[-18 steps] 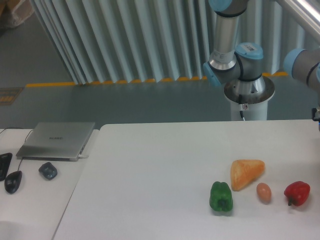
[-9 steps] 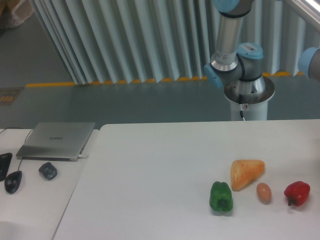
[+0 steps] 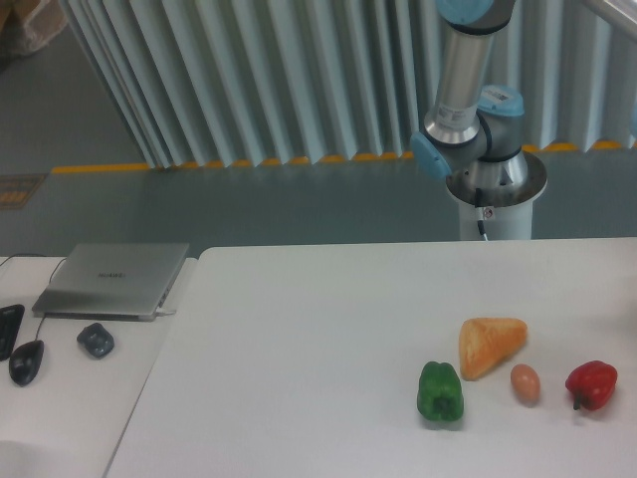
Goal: Place the yellow pepper on the table
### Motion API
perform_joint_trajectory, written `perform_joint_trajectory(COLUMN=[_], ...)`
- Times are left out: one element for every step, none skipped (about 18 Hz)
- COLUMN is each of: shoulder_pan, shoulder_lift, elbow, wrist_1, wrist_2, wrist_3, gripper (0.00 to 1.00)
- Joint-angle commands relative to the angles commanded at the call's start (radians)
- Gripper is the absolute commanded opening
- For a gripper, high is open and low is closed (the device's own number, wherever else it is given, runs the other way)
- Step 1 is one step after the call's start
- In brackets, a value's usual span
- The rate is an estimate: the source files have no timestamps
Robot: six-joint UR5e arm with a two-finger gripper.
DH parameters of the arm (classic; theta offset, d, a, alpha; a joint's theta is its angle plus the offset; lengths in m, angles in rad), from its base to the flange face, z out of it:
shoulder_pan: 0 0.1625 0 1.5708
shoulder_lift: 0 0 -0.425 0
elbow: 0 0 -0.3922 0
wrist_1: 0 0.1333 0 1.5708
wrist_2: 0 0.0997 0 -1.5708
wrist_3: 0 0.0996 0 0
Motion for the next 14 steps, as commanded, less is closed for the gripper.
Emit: perform_joint_trajectory(shoulder_pan=[0.005, 0.008, 0.023, 0.031, 0.032, 0.037, 0.040, 0.043, 0.045, 0.045, 0.045, 0.045, 0.045, 0.045], shoulder_lift=[-0.006, -0.012, -0.014, -0.015, -0.017, -0.023, -0.025, -0.026, -0.026, -0.026, -0.026, -0.026, -0.026, -0.026], elbow=[-0.008, -0.024, -0.032, -0.041, -0.046, -0.045, -0.046, -0.046, -0.046, -0.048, -0.048, -0.048, -0.048, -0.048], wrist_1=[-0.002, 0.000, 0.000, 0.000, -0.002, -0.002, -0.002, -0.002, -0.002, -0.002, -0.003, -0.003, -0.003, -0.003], wrist_2=[-0.009, -0.018, -0.026, -0.029, -0.029, -0.028, -0.029, -0.029, -0.029, -0.029, -0.028, -0.026, -0.026, -0.025], wrist_3=[0.002, 0.006, 0.018, 0.050, 0.067, 0.078, 0.081, 0.087, 0.095, 0.097, 0.097, 0.098, 0.103, 0.106], gripper=[1.00, 1.00, 1.00, 1.00, 1.00, 1.00, 1.00, 1.00, 1.00, 1.00, 1.00, 1.00, 1.00, 1.00])
